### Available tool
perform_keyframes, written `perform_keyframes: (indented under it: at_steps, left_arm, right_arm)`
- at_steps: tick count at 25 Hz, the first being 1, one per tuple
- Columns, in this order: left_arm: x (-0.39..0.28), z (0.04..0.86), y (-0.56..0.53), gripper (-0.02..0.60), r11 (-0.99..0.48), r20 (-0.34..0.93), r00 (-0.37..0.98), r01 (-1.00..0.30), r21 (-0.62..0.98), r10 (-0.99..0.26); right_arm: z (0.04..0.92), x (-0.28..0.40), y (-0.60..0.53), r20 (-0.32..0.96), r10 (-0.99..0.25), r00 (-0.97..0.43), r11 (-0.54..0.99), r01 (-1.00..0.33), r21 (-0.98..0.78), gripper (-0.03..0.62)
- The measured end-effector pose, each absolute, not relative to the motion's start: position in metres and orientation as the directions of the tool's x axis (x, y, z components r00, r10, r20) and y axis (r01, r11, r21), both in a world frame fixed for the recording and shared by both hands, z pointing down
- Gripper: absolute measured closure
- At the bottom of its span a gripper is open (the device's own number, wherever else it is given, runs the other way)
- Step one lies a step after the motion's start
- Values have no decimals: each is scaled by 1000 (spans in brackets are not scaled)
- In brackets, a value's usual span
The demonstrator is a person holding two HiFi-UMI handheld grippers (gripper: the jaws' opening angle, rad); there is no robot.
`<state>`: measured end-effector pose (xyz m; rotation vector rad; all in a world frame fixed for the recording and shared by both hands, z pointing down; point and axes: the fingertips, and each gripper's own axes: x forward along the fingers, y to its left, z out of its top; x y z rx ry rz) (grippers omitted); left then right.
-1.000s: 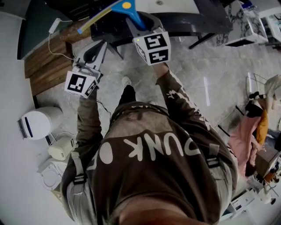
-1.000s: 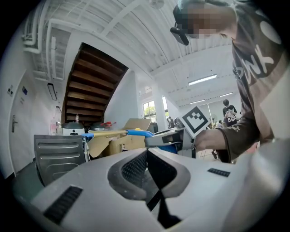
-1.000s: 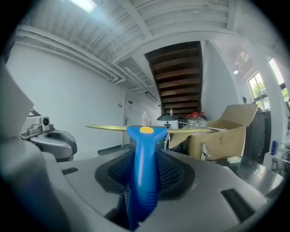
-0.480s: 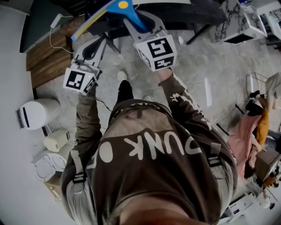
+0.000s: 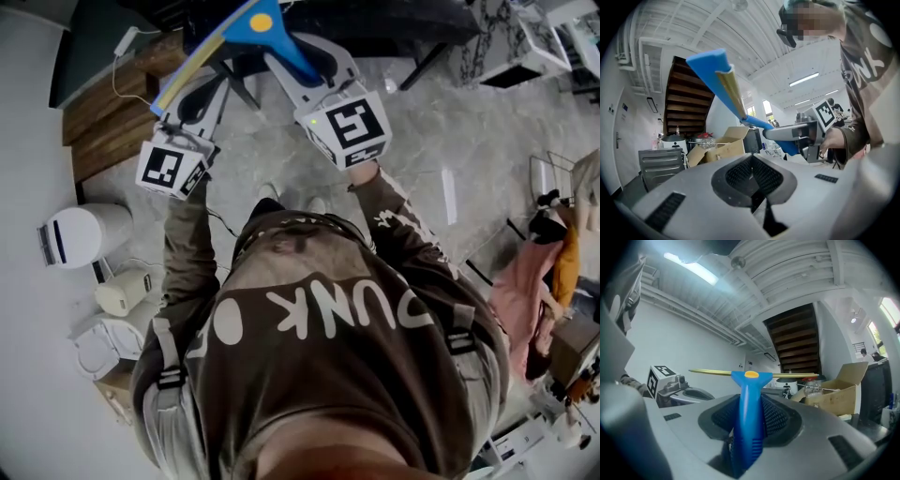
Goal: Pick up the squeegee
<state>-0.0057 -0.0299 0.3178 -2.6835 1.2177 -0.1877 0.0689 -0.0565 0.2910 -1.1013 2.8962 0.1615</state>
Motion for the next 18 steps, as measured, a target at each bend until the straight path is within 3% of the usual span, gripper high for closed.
perform_keyframes:
  at_steps: [18]
  left_arm:
    - [-62, 304, -6, 580, -675, 15, 690, -703, -223, -723]
  right_arm:
    - [284, 12, -5, -132, -616, -777, 769, -629, 113, 451]
